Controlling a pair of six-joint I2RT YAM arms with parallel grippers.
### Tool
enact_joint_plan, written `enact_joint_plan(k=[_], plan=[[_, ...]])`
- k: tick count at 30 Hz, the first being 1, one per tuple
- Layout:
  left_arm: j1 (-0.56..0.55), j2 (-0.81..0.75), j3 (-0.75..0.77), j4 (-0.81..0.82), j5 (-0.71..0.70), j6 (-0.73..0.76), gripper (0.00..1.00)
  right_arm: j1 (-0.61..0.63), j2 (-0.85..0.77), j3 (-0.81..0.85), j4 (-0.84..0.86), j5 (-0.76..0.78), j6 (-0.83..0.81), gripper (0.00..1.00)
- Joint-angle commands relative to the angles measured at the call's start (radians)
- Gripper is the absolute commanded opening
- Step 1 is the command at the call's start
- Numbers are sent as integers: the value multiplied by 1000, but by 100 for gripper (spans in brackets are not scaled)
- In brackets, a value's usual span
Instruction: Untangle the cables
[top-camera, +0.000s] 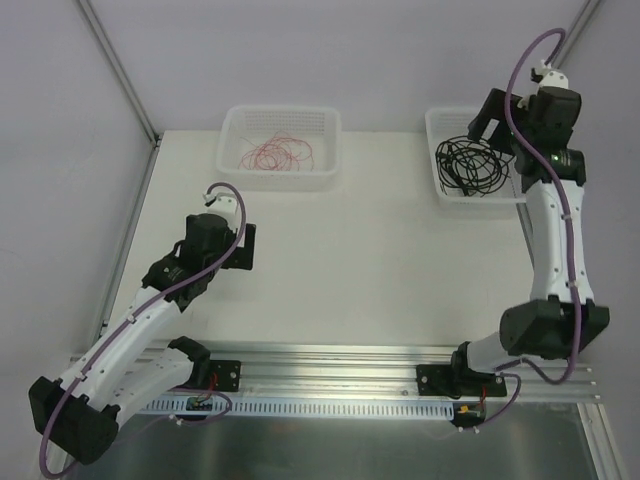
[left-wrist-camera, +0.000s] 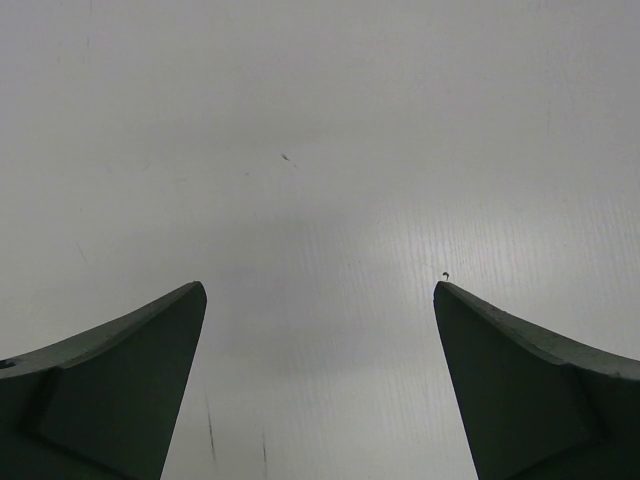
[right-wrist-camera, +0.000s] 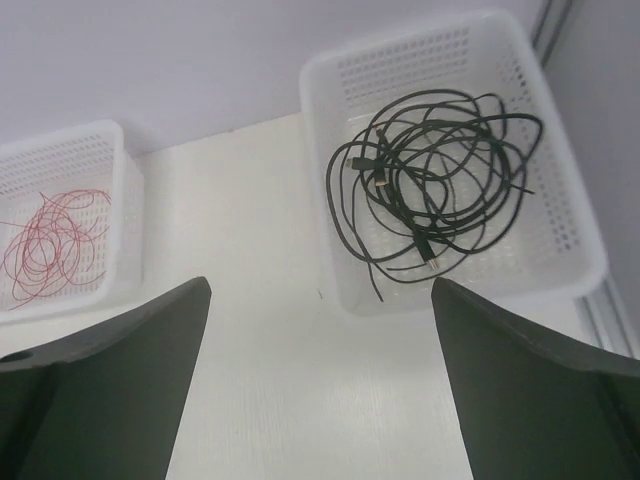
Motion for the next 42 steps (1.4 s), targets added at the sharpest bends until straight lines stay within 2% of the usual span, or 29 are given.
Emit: enact_joint_plan(k=[1,7,11,15,21,27,32,38,42], plan=[[10,-61,-12,19,-19,4,99,2,-217,-64,-106,105,-12,97],[13,-116,6,19,-119,2,99,2,-597,-193,-209,225,-41,97],[13,-177,55,-21,-135,-18,99,2,-818,-268,-265,274,-47,97],[13,-306,129,-108,-138,-65,99,2,-1018,-349,-334,263,-36,97],[13,-564,152,-242,-151,-145,99,46,-1281,-464,-371,278,25,97],[13,-788,183,-343,-164,-183,99,115,-1443,-584,-391,352,10,97],[13,-953,175,-366,-191,-240,99,151,-1604,-667,-405,329,-30,97],[13,-1024,143,-398,-205,-283,99,157,-1708,-730,-434,328,-48,97],[13,-1027,106,-415,-214,-306,99,160,-1705,-732,-431,323,-53,97]])
